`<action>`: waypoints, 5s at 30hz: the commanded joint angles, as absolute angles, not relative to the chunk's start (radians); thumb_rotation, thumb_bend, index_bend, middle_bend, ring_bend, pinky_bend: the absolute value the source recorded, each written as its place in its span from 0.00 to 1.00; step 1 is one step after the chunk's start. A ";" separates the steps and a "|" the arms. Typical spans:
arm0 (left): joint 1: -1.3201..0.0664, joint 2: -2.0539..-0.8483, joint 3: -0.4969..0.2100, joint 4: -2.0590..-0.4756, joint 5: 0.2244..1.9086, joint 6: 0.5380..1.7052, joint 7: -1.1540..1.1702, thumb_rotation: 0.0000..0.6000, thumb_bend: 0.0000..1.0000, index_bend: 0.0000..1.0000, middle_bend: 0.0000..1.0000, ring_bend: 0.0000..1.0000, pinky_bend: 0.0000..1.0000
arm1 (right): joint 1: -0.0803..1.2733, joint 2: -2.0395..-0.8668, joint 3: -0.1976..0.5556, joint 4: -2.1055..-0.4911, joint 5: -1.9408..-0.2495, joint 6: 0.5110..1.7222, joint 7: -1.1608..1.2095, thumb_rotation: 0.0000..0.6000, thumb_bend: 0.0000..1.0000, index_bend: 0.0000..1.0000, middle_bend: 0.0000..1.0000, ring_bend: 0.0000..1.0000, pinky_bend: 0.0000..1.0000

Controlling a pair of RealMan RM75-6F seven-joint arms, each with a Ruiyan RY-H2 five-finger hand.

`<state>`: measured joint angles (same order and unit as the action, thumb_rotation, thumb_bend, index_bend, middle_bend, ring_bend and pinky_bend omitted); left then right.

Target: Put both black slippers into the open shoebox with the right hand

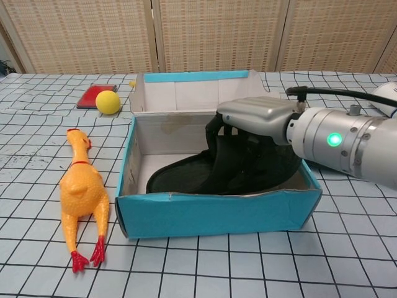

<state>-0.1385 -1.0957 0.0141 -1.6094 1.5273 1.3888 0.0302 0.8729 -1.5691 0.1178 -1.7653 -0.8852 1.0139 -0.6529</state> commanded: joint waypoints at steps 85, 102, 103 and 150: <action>-0.162 -1.109 0.030 -1.620 1.509 1.329 0.080 1.00 0.83 0.48 0.59 0.70 0.57 | 0.532 -1.314 0.055 -1.363 -1.049 0.854 -0.122 1.00 0.05 0.00 0.00 0.00 0.02; -0.162 -1.108 0.031 -1.618 1.509 1.330 0.076 1.00 0.83 0.48 0.59 0.70 0.57 | 0.534 -1.394 0.081 -1.263 -1.022 0.830 -0.125 1.00 0.05 0.00 0.00 0.00 0.04; -0.162 -1.108 0.030 -1.618 1.509 1.329 0.076 1.00 0.83 0.48 0.59 0.70 0.57 | 0.535 -1.399 0.083 -1.255 -1.023 0.826 -0.121 1.00 0.05 0.01 0.00 0.00 0.04; -0.171 -1.117 0.036 -1.619 1.504 1.309 0.099 1.00 0.83 0.48 0.59 0.70 0.57 | 0.391 -1.429 0.171 -1.488 -1.373 1.433 -0.284 1.00 0.17 0.43 0.38 0.30 0.33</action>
